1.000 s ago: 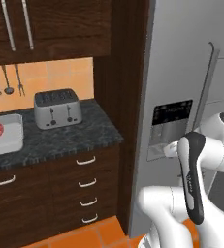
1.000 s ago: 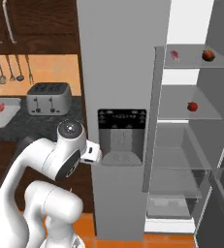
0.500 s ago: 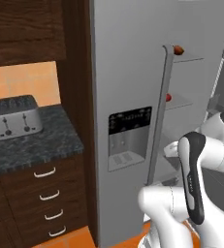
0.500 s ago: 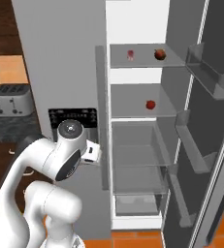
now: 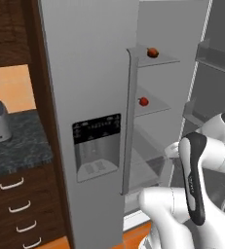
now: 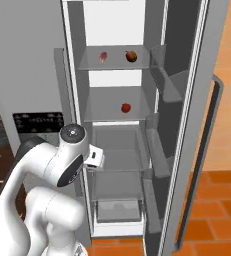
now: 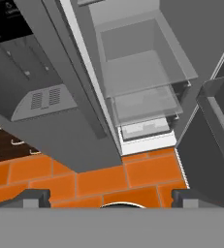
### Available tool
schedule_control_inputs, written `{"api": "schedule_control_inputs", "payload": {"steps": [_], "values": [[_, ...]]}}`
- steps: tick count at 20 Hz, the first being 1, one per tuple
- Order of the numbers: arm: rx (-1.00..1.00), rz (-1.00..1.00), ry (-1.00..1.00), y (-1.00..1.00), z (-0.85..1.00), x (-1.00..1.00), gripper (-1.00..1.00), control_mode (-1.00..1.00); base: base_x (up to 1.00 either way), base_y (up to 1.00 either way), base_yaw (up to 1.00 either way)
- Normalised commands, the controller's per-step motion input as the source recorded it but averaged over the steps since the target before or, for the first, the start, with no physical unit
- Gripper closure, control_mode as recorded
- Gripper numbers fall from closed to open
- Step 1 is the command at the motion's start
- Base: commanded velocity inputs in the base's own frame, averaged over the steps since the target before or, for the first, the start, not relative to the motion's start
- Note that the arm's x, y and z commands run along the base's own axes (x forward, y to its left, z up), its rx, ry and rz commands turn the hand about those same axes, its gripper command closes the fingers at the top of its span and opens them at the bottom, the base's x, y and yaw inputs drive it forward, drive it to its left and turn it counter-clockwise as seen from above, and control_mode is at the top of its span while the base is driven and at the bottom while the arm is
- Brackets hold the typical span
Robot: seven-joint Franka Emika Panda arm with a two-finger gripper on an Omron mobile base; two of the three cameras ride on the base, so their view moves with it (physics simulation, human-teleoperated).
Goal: Place one bell pepper and one steak in each tupperware on the nearby counter, to pack two identical lunches.
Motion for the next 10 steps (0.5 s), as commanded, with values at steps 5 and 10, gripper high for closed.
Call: {"api": "schedule_control_inputs", "payload": {"steps": [5,10], "values": [[0.00,0.00,0.00,0.00,0.00,0.00,-1.00,1.00,0.26,-0.38,-0.01],[0.00,0.00,0.00,0.00,0.00,0.00,-1.00,1.00,0.58,-0.01,0.00]]}}
